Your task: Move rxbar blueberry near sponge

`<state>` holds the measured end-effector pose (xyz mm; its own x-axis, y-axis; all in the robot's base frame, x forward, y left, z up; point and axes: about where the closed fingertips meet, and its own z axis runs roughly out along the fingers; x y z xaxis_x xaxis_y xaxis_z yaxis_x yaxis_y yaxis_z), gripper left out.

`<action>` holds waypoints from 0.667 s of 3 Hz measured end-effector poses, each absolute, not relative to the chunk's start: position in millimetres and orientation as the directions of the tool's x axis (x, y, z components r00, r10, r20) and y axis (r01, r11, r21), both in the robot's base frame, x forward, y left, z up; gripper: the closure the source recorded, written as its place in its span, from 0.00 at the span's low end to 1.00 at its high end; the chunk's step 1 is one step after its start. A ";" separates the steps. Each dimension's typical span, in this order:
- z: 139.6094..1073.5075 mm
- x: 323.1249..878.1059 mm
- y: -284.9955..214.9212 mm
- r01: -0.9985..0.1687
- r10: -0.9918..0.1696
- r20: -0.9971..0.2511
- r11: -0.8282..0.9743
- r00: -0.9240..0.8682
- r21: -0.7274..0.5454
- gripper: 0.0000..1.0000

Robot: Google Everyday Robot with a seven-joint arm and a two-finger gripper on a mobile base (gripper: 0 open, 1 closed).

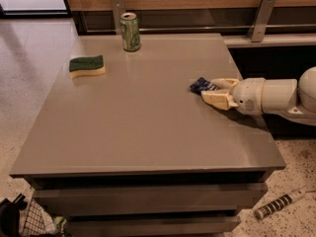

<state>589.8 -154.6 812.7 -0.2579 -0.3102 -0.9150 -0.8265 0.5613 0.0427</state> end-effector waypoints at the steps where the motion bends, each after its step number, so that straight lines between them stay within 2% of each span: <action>1: 818.1 589.8 -151.1 -0.827 -0.318 -0.912 0.561 -0.258 0.038 1.00; 2: 866.2 589.2 -120.4 -0.831 -0.387 -0.886 0.556 -0.256 -0.003 1.00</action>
Offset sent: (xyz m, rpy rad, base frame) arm -0.0012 0.0756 0.1294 -0.2000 0.0033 0.0119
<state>589.2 -120.4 866.2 -0.2561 -0.3871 -0.8858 -0.8313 0.5558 -0.0025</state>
